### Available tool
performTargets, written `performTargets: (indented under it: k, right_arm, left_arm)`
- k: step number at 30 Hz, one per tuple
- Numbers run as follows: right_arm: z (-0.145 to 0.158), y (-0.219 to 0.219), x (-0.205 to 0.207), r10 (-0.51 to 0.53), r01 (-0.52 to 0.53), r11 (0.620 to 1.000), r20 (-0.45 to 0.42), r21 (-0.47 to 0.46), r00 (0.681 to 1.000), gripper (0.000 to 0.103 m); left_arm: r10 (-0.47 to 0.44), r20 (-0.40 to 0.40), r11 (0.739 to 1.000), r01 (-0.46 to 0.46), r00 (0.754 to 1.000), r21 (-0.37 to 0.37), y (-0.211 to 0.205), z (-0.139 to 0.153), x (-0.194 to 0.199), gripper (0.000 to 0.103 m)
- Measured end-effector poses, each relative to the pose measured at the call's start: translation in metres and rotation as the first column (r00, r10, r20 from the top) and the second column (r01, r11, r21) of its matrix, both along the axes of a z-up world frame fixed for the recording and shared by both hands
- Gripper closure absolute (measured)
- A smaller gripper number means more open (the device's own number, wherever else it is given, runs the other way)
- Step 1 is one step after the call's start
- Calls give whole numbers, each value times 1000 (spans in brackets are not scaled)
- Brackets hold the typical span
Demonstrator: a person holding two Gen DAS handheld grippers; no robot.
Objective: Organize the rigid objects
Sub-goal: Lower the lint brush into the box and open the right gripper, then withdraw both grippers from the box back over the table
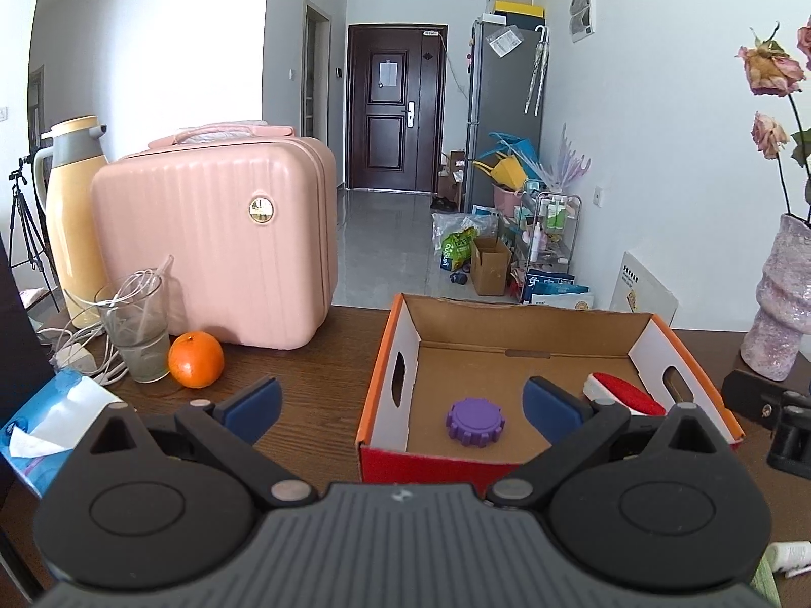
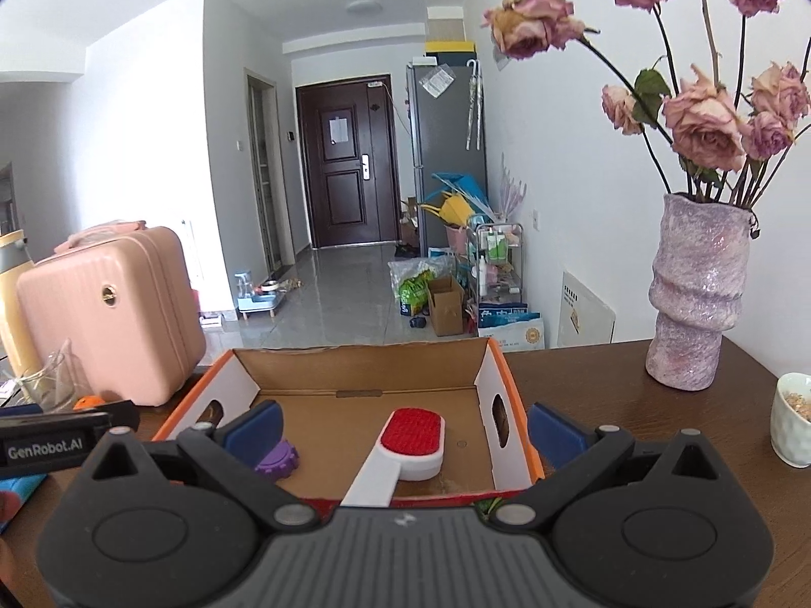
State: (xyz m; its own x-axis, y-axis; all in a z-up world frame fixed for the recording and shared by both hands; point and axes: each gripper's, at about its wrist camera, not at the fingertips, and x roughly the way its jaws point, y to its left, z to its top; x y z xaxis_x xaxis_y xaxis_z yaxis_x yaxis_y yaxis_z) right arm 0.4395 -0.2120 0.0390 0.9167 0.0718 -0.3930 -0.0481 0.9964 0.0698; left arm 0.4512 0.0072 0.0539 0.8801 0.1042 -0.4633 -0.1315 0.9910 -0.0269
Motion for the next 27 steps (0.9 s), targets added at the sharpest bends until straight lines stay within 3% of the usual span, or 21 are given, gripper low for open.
performTargets:
  k: [13, 27]
  right_arm:
    - [-4, -4, -73, 42, -40, 999, 46, -36, 998, 0]
    - [-37, -8, -138, 53, -49, 994, 43, -95, 998, 0]
  left_arm:
    - [-14, 21, 1000, 13, 1000, 13, 8, -3, -68, 0]
    - [-43, 20, 999, 43, 999, 17, 11, -19, -129, 0]
